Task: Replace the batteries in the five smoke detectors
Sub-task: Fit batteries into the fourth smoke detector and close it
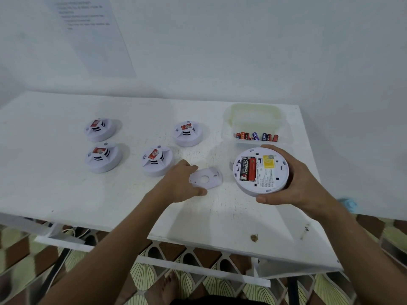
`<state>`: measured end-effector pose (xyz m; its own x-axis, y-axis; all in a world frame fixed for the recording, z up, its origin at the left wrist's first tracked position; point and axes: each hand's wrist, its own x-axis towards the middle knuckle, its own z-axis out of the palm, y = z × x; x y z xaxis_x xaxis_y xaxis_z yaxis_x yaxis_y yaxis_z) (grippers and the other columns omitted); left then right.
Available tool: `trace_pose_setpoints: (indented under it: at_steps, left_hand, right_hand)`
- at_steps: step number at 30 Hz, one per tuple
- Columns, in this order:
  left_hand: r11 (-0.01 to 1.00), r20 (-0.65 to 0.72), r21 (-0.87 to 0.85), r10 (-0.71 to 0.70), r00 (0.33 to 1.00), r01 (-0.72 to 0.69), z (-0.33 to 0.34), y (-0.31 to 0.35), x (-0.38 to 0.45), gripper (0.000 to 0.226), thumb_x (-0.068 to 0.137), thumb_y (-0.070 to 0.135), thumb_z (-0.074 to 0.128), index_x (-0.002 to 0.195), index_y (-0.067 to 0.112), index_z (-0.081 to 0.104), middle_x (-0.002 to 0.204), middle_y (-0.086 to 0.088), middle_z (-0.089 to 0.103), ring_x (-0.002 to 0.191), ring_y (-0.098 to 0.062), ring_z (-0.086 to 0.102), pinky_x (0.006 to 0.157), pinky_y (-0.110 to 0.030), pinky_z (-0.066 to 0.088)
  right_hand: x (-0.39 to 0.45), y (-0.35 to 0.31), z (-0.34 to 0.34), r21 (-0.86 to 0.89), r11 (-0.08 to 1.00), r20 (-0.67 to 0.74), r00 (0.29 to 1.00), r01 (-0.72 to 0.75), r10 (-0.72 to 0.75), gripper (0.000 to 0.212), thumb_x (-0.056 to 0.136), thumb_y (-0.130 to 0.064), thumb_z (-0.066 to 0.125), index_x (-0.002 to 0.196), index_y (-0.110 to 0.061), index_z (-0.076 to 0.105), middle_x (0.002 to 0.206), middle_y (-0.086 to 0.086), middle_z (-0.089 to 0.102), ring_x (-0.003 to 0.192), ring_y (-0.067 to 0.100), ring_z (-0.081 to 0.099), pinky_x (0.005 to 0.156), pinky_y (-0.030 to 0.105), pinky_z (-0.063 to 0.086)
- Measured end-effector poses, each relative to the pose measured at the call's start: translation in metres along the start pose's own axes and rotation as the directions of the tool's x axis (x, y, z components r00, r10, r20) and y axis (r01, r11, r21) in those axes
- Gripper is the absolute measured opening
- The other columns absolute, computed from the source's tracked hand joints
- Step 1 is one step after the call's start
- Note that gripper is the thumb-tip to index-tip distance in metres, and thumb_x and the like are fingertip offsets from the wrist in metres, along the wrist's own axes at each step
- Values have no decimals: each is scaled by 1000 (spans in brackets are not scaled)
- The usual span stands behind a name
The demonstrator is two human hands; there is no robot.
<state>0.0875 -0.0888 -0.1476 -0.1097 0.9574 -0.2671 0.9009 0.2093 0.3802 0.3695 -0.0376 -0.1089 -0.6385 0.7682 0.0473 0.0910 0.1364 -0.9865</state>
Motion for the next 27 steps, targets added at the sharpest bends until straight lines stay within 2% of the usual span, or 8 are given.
trace_pose_setpoints:
  at_steps: [3, 8, 11, 13, 15, 17, 22, 27]
  left_hand:
    - [999, -31, -35, 13, 999, -14, 2, -2, -4, 47, 77, 45, 75, 97, 4, 65, 94, -10, 59, 87, -15, 46, 76, -33, 45]
    - [987, -133, -154, -65, 989, 44, -8, -9, -16, 55, 60, 53, 74, 73, 1, 63, 69, -2, 46, 59, -10, 41, 55, -26, 35]
    - [982, -322, -182, -11, 947, -50, -38, -7, -29, 48, 61, 53, 72, 63, 9, 56, 61, 5, 45, 53, -9, 40, 54, -21, 32]
    - [974, -443, -184, 34, 896, -128, -60, -2, -39, 34, 64, 52, 77, 79, 25, 62, 78, 10, 53, 65, -3, 50, 58, -11, 34]
    - [946, -493, -192, 137, 859, -261, -75, 4, -45, 47, 61, 55, 77, 97, 27, 68, 93, 12, 54, 79, 4, 53, 64, -3, 37]
    - [917, -465, -175, 245, 851, -359, -83, 10, -46, 57, 57, 59, 74, 103, 25, 71, 101, 13, 52, 90, 4, 53, 70, 0, 36]
    - [882, -342, -239, 315, 885, -406, -87, 12, -39, 57, 58, 58, 80, 110, 39, 66, 117, 15, 50, 108, -3, 50, 83, -18, 50]
    - [874, -271, -292, 314, 910, -389, -95, 6, -38, 61, 63, 50, 85, 119, 36, 65, 112, 27, 50, 105, 3, 54, 79, -19, 56]
  right_hand:
    - [3, -2, 6, -10, 1000, 0, 1000, -5, 5, 94, 44, -25, 91, 129, -36, 53, 123, -10, 65, 117, 9, 61, 79, 26, 59]
    - [14, -3, 19, -24, 1000, -7, 1000, -8, 7, 93, 47, -15, 92, 128, -34, 53, 120, -16, 66, 115, 7, 61, 79, 21, 57]
    - [22, -4, 26, -32, 999, -19, 1000, -11, 10, 96, 45, -19, 93, 131, -33, 52, 121, -17, 66, 116, 5, 61, 81, 21, 57]
    - [28, -6, 33, -41, 999, -13, 1000, -10, 9, 97, 47, -13, 92, 133, -31, 51, 120, -17, 66, 115, 5, 61, 82, 22, 58]
    - [35, -9, 41, -30, 1000, -1, 1000, -2, 2, 98, 48, -9, 91, 135, -29, 51, 120, -15, 67, 114, 7, 62, 81, 22, 57]
    - [42, -13, 50, -23, 1000, 5, 1000, 17, -17, 97, 48, -8, 91, 133, -29, 51, 119, -14, 67, 112, 9, 64, 80, 21, 57]
    - [59, -23, 69, -28, 998, 30, 998, 58, -58, 95, 49, -8, 91, 133, -27, 52, 120, -12, 67, 112, 11, 63, 83, 25, 57]
    - [66, -28, 78, -16, 997, 52, 996, 78, -77, 95, 51, -1, 92, 134, -24, 53, 118, -6, 68, 112, 15, 64, 82, 28, 58]
